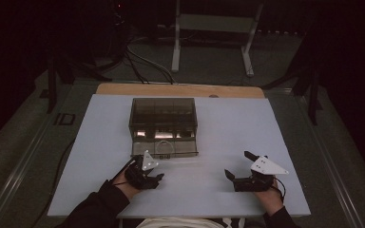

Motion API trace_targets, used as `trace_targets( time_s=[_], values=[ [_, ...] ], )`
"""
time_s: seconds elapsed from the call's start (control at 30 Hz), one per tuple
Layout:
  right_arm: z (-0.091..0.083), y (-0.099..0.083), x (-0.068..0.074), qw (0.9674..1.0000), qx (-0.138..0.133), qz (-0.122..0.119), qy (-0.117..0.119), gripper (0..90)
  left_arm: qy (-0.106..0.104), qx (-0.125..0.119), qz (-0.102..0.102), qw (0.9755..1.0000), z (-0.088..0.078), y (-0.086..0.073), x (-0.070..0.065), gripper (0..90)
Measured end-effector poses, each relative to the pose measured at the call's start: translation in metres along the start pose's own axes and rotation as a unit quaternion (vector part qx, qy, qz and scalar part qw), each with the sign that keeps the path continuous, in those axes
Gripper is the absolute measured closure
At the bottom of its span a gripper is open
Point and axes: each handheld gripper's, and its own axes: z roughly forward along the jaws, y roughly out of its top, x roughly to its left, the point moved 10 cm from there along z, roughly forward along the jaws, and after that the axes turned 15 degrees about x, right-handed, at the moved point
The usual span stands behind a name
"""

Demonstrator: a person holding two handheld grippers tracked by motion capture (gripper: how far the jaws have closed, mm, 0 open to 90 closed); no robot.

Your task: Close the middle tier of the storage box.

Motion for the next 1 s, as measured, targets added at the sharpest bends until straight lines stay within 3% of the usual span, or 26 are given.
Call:
trace_targets(
  time_s=[0.17,0.27,0.43,0.63,0.7,1.0],
  values=[
    [0.0002,-0.0001,-0.0003,1.0000,0.001,0.001,-0.001,0.0,0.002,-0.011,0.004,0.9999,-0.0022,0.0025,-0.0005,56.2],
    [0.0002,-0.0002,0.0001,1.0000,0.001,0.000,-0.001,0.0,-0.006,-0.020,0.001,0.9998,-0.0039,0.0036,0.0000,68.8],
    [0.0001,-0.0004,-0.0002,1.0000,0.001,0.001,0.000,0.0,-0.009,-0.023,0.002,0.9997,-0.0047,0.0044,-0.0011,78.1],
    [0.0000,-0.0002,-0.0004,1.0000,0.000,0.001,-0.001,0.0,-0.019,-0.018,0.007,0.9996,-0.0027,0.0039,-0.0029,80.9],
    [0.0002,-0.0005,-0.0001,1.0000,0.001,0.001,0.000,0.0,-0.027,-0.020,-0.005,0.9994,-0.0016,0.0041,-0.0016,86.0],
    [0.0007,-0.0005,0.0001,1.0000,0.002,0.002,0.000,0.0,-0.018,-0.023,0.007,0.9995,-0.0016,0.0080,-0.0001,90.0]
  ],
)
